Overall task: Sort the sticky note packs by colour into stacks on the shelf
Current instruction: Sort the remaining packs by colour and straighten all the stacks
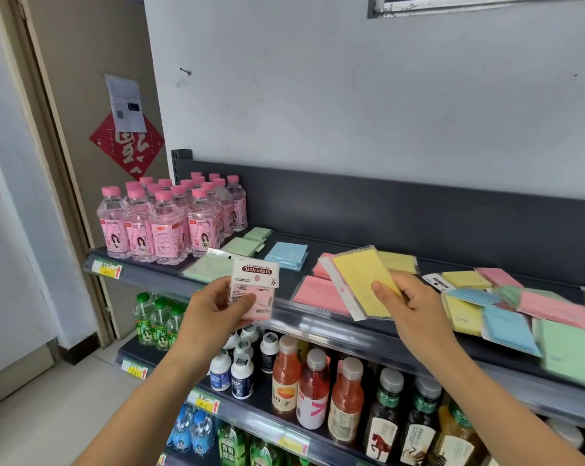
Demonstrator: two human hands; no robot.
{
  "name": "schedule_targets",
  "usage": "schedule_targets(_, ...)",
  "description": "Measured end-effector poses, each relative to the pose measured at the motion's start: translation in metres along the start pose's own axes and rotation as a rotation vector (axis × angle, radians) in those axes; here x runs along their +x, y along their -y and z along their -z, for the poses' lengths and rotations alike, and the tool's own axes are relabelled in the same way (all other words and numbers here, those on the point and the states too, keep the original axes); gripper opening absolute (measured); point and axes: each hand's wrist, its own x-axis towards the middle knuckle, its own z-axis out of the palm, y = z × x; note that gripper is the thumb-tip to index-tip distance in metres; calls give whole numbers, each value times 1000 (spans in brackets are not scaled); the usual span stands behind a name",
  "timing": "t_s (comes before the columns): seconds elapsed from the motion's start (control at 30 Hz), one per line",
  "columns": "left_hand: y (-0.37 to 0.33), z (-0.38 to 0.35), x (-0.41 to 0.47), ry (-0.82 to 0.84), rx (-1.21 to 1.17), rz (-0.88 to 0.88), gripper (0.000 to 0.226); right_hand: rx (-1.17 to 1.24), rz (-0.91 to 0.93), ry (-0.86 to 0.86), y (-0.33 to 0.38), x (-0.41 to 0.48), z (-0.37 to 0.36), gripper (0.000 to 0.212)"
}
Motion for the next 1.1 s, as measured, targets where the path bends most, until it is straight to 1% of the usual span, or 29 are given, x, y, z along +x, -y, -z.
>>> schedule_targets(0.1, -1, -14, 5, 29, 38, -37, 24, -20, 2, -17, -6, 3, 4, 20)
schedule_targets(0.2, -2, -30, 15, 35, 138, -100, 25, -38, -16, -21, -17, 10, 11, 23)
schedule_targets(0.3, -3, -46, 32, 31, 216, -158, 23, -77, 5, -29, -27, 23, 19, 30)
schedule_targets(0.4, -5, -64, 54, 39, 292, -214, 21, -72, -7, -48, -38, 39, 24, 20)
schedule_targets(0.47, -5, -76, 73, 51, 390, -252, 21, -88, -6, -48, -45, 53, 25, 13)
schedule_targets(0.57, -8, -94, 103, 76, 494, -297, 25, -136, 9, -4, -54, 80, 27, 11)
schedule_targets(0.63, -10, -106, 127, 71, 607, -365, 20, -140, -2, 1, -59, 101, 33, 11)
schedule_targets(0.73, -10, -125, 161, 91, 815, -490, 16, -165, -17, -42, -68, 131, 45, 12)
schedule_targets(0.87, 0, -157, 196, 249, 1119, -636, 17, -244, 19, -63, -81, 162, 57, 16)
schedule_targets(0.97, 15, -182, 216, 337, 1377, -758, 22, -282, 39, -34, -93, 175, 59, 12)
schedule_targets(1.03, 24, -195, 228, 398, 1500, -776, 23, -292, 40, -13, -100, 182, 57, 11)
schedule_targets(1.1, 33, -203, 240, 454, 1574, -741, 25, -294, 35, 0, -106, 190, 55, 11)
